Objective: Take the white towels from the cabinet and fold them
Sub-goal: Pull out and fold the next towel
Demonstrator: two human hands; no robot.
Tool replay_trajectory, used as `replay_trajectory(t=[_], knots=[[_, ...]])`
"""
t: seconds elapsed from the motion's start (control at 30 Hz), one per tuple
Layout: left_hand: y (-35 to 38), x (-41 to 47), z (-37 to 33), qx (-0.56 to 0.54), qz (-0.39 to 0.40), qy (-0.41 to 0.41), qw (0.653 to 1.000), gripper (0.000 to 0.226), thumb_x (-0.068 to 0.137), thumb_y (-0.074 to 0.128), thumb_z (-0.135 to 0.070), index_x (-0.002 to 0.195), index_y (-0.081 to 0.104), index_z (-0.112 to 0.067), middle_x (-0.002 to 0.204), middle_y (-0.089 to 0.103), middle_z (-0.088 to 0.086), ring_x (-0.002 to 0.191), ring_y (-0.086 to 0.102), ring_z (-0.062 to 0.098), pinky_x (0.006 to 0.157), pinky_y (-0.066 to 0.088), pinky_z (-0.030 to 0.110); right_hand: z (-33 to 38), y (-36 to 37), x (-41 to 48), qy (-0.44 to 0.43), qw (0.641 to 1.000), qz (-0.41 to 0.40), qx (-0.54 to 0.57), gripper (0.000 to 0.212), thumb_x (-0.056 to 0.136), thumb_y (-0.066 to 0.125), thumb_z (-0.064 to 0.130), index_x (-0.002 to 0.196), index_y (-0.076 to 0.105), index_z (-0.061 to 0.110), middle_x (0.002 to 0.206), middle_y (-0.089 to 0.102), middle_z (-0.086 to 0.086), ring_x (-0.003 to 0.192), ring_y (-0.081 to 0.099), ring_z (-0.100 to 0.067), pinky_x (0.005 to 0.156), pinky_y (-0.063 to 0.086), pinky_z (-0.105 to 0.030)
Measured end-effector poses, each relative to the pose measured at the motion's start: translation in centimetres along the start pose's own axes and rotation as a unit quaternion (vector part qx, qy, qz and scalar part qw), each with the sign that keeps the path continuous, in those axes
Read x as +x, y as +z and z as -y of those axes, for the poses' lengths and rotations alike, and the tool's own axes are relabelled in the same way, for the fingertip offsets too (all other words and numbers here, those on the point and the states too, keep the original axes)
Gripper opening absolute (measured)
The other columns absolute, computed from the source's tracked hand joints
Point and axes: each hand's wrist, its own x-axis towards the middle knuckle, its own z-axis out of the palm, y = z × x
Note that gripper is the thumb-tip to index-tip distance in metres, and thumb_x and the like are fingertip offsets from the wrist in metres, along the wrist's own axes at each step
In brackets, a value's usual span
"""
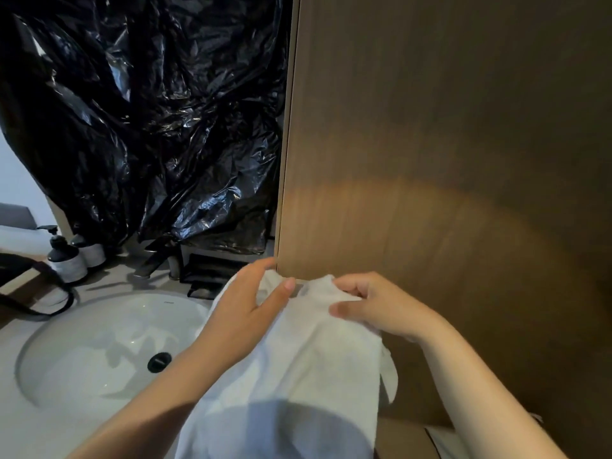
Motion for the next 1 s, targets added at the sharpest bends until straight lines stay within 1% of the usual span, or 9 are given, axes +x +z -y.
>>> replay_trajectory(t=[0.17,0.27,0.37,0.47,0.6,0.67,0.77,0.9,1.0], knots=[[2.2,-1.2,1.8,0.035,0.088,-0.057,0.994,0.059,0.087,0.054,-0.055,0.139,0.047,-0.029,0.136,0.050,-0.016,0.124,0.046,0.003,0.103,0.037,0.022,-1.9,1.6,-0.9,-0.010,0.996,-0.041,0.075,0.037,0.084,0.075,0.017,0.119,0.068,0.026,0.112,0.070,0.012,0.100,0.067,-0.007,0.083,0.054,-0.025],[2.9,-1.4,1.9,-0.002,0.110,-0.052,0.993,0.043,0.086,0.056,-0.061,0.113,0.065,-0.030,0.107,0.068,-0.017,0.100,0.060,0.000,0.090,0.049,0.025,-2.2,1.6,-1.2,-0.026,0.991,-0.098,0.082,0.043,0.079,0.080,0.018,0.119,0.067,0.029,0.110,0.068,0.015,0.098,0.065,-0.003,0.080,0.053,-0.022],[3.3,-1.0,1.8,0.008,0.075,-0.017,0.997,0.041,0.086,0.059,-0.057,0.075,0.065,-0.018,0.073,0.064,-0.003,0.070,0.058,0.008,0.066,0.048,0.023,-2.4,1.5,-1.3,-0.011,0.983,-0.154,0.094,0.044,0.078,0.081,0.021,0.117,0.065,0.032,0.109,0.067,0.016,0.097,0.063,0.001,0.075,0.051,-0.017],[3.3,-0.6,1.2,0.010,0.019,-0.011,1.000,0.033,0.089,0.063,-0.040,0.067,0.060,-0.016,0.066,0.057,-0.002,0.062,0.051,0.005,0.058,0.038,0.015,-3.3,1.9,-1.7,0.047,0.966,-0.195,0.162,0.052,0.079,0.080,0.031,0.125,0.056,0.032,0.114,0.066,0.013,0.102,0.064,-0.003,0.086,0.054,-0.026],[3.3,-0.3,0.5,0.021,-0.050,-0.011,0.998,0.031,0.091,0.064,-0.030,0.061,0.055,-0.024,0.059,0.056,-0.020,0.059,0.051,0.000,0.058,0.037,0.011,-4.7,2.7,-2.6,0.094,0.956,-0.092,0.260,0.028,0.091,0.066,0.034,0.109,0.071,0.013,0.104,0.075,-0.003,0.097,0.071,-0.020,0.086,0.054,-0.033],[3.2,-0.3,0.3,0.021,-0.061,-0.007,0.998,0.031,0.091,0.064,-0.029,0.062,0.055,-0.025,0.059,0.056,-0.023,0.059,0.052,-0.002,0.058,0.037,0.010,-4.8,3.1,-2.6,0.069,0.948,-0.115,0.288,0.023,0.096,0.060,0.028,0.102,0.074,0.010,0.099,0.076,-0.008,0.094,0.072,-0.025,0.082,0.052,-0.035],[2.5,0.0,-0.8,0.004,-0.080,0.011,0.997,0.032,0.090,0.066,-0.036,0.062,0.055,-0.025,0.061,0.056,-0.018,0.060,0.051,0.002,0.056,0.035,0.012,-3.2,2.5,-1.9,0.013,0.926,-0.220,0.308,0.018,0.099,0.054,0.019,0.103,0.070,0.013,0.097,0.074,-0.012,0.087,0.069,-0.023,0.072,0.052,-0.031],[0.7,1.7,-5.4,-0.021,-0.129,0.086,0.988,0.034,0.090,0.065,-0.033,0.061,0.052,-0.022,0.061,0.052,-0.010,0.058,0.047,0.005,0.055,0.033,0.016,2.1,-1.2,-0.9,-0.113,0.922,-0.309,0.207,0.016,0.100,0.052,0.022,0.105,0.067,0.017,0.097,0.072,0.001,0.086,0.068,-0.011,0.072,0.053,-0.023],[-0.4,3.0,-8.8,-0.022,-0.153,0.145,0.977,0.039,0.090,0.062,-0.037,0.069,0.056,-0.005,0.067,0.051,0.003,0.061,0.045,0.012,0.055,0.032,0.018,6.5,-4.5,-1.2,-0.219,0.903,-0.348,0.123,0.014,0.101,0.051,0.021,0.100,0.066,0.023,0.095,0.069,0.004,0.088,0.066,-0.014,0.075,0.054,-0.028]])
